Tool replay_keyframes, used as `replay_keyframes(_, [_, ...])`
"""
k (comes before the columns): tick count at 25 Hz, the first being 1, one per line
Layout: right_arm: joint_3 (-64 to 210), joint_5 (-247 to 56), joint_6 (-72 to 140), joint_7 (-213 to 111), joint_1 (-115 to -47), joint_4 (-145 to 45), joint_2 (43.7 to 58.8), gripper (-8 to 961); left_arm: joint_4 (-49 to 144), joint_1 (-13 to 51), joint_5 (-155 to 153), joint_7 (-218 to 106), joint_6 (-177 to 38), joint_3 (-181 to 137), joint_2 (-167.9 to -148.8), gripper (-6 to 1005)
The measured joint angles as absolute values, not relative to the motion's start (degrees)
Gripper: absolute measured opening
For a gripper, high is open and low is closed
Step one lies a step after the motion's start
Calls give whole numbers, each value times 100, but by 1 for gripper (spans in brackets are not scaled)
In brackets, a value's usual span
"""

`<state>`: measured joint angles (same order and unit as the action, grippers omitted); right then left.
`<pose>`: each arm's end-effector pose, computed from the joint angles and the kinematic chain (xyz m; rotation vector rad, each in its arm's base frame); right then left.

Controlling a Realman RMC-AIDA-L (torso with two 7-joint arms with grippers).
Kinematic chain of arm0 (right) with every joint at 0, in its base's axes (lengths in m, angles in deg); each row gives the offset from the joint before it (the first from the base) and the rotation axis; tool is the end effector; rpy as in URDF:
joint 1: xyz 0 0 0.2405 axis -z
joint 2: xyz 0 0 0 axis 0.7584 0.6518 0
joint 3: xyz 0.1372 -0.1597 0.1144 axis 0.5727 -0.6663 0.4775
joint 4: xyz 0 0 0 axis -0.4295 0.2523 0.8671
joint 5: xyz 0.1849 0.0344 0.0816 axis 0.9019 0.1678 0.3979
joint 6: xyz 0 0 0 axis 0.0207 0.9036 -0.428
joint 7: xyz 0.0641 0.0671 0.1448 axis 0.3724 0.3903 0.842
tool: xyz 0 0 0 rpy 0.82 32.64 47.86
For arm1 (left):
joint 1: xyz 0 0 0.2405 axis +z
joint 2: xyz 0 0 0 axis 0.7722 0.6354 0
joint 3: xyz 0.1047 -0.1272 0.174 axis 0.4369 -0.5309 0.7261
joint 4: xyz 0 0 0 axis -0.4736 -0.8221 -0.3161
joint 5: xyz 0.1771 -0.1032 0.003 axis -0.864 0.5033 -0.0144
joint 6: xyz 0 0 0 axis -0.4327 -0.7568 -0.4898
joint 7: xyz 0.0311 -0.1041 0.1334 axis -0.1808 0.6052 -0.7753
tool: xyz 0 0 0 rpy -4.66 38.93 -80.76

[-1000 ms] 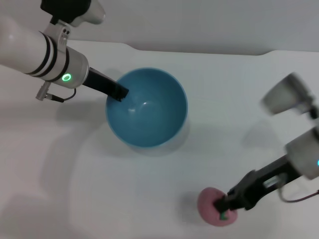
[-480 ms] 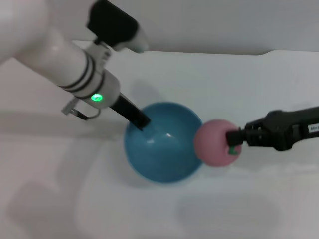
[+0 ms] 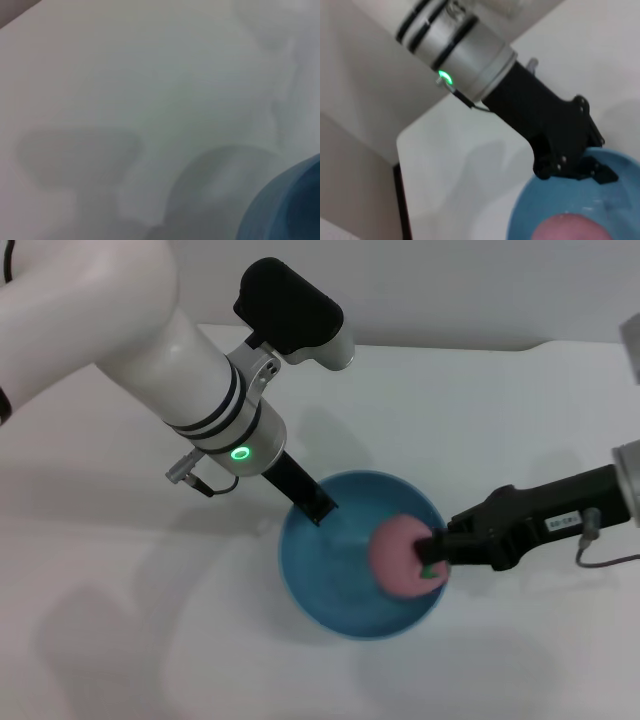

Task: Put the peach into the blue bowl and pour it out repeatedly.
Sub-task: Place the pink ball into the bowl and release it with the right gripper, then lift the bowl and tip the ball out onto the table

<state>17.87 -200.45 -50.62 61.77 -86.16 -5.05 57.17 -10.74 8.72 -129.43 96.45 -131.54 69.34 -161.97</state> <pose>0.1787 0.3202 -0.0473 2.8840 -0.9584 -0.2355 -0.1688 0.3567 -0.0958 -2.6547 -0.8695 0.4796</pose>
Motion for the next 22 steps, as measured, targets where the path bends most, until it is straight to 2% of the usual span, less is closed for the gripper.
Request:
replay_keyframes(8, [1660, -19989, -4897, 6244, -8629, -412, 5716, 149, -1066, 871, -12847, 9648, -13178, 6925, -16196, -2])
replay_keyframes(13, [1727, -19988, -4896, 6339, -8605, -259, 5704, 368, -1061, 870, -12846, 9650, -13114, 6895, -16192, -2])
replay_keyframes(22, [2935, -19997, -4830, 6616, -8041, 58, 5681, 398, -1061, 1265, -12421, 9615, -12363, 6425, -16164, -1])
